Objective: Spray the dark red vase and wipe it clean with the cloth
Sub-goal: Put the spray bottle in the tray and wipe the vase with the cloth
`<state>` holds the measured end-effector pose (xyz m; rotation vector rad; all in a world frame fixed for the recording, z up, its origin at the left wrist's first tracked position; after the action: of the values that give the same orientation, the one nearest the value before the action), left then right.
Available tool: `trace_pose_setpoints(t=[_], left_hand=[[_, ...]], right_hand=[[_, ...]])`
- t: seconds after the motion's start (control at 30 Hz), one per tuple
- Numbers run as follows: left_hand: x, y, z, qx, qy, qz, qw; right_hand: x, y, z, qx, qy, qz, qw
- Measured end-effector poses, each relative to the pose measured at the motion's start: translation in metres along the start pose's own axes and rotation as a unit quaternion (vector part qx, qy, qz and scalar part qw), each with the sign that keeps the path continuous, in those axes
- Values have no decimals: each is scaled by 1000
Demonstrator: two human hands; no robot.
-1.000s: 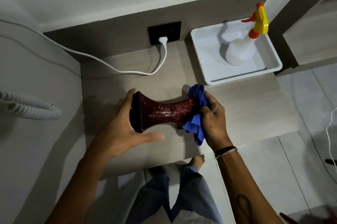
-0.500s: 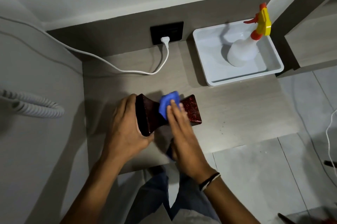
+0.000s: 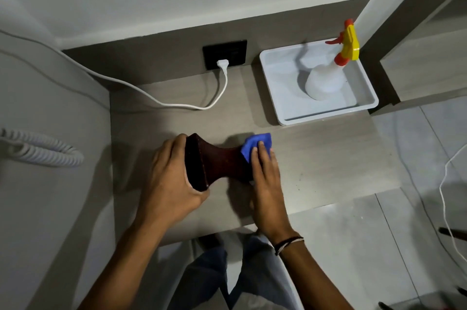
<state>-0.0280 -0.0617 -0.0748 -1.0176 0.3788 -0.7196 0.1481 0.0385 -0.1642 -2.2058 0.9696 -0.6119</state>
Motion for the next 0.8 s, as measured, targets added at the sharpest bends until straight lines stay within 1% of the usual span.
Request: trace_pose_setpoints(t=[0.03,0.07,0.13,0.17,0.23,0.27,0.3,0.33,0.37,0.4,0.43,0.5,0.57,0.67,0.8], left_hand=[[1,1,5,1,5,2,1000],[1,2,10,1,9,5,1000],[-2,4,16,2,19,9,1000],[-3,5,18,8,22,9,1000],[-6,3,14,6,23,3,1000],[-6,3,11,-2,15,-5,1000],[-6,3,8,-9,1,-13,1000],[-4,2,7,-13,-9,-17,1000],[-3,0,9,-18,-7,-12,1000],[-2,-2,15,-26,1,-5,1000],[-2,-3,19,-41,13,-4,999],[-5,-4,32,-77,32,7,997],[-10,-3,49,-104,41,21,994],[-15,5,70,-147,37,19,988],[-17,15,75,-151,9,1,989]], right_hand=[[0,-3,0,-37,21,20,999],[2,-4,-13,-80,6,43,996],[10,4,-58,-138,-74,71,985],[16,10,-75,-159,-112,71,978],[19,17,-87,-150,-171,68,971],[13,17,-76,-112,-185,69,974],[8,16,-57,-58,-173,57,982],[2,11,-35,-7,-142,34,989],[-2,2,-13,17,-107,19,994],[-7,-12,4,13,-83,17,996],[-11,-24,17,-19,-58,26,998],[-21,-50,39,-101,-9,64,993],[-31,-78,53,-148,18,97,984],[-55,-115,56,-139,-4,124,982],[-96,-144,46,-80,-41,116,989]])
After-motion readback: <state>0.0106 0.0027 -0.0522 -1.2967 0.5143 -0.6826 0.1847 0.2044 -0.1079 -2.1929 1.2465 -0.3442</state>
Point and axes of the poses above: each hand's wrist, its own x-axis away from the middle knuckle, its own y-axis out of the palm, z = x × y, the point moved 7 cm from there along -x, towards the middle knuckle, and after that the axes turned 9 degrees about z, right-handed, at the moved point
